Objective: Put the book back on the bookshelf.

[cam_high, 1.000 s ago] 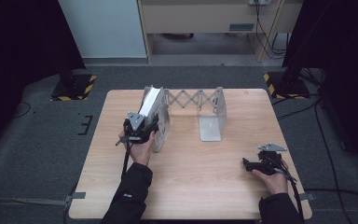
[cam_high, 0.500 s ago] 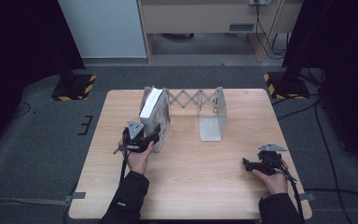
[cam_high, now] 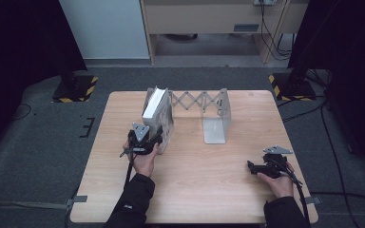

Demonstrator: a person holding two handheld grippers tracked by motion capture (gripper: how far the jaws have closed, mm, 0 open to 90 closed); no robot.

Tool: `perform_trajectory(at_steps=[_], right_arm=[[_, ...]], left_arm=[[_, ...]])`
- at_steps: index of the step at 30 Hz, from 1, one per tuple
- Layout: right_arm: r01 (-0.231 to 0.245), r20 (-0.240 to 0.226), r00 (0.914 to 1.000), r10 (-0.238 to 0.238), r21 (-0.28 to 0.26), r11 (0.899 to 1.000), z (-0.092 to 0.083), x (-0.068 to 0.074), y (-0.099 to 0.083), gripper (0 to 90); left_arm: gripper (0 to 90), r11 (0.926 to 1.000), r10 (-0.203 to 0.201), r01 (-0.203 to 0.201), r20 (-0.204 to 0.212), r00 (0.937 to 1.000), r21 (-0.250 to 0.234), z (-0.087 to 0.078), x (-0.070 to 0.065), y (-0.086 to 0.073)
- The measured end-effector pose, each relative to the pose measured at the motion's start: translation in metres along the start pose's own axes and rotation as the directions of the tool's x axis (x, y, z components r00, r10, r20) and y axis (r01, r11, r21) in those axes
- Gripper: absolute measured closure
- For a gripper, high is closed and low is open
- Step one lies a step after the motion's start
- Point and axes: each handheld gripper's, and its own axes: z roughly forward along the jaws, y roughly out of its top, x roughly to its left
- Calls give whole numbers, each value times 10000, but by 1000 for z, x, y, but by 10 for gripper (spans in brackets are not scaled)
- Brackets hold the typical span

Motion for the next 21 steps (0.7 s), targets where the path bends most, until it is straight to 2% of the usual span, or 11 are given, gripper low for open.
perform_trajectory(at_steps=[6,13,17,21], right_arm=[[0,0,10000,0,2,10000,0,0,0,54],[-10,4,10000,10,15,10000,0,0,0,53],[17,-5,10000,-17,10,10000,0,0,0,52],[19,-1,10000,-19,8,10000,0,0,0,53]], left_arm=[[508,9999,-130,129,-144,9998,-49,7,-1,2],[505,9997,-219,218,-94,9997,-109,16,-1,4],[492,9996,-286,287,142,9995,-69,16,1,5],[456,9994,-352,356,792,9962,-26,11,2,4]])
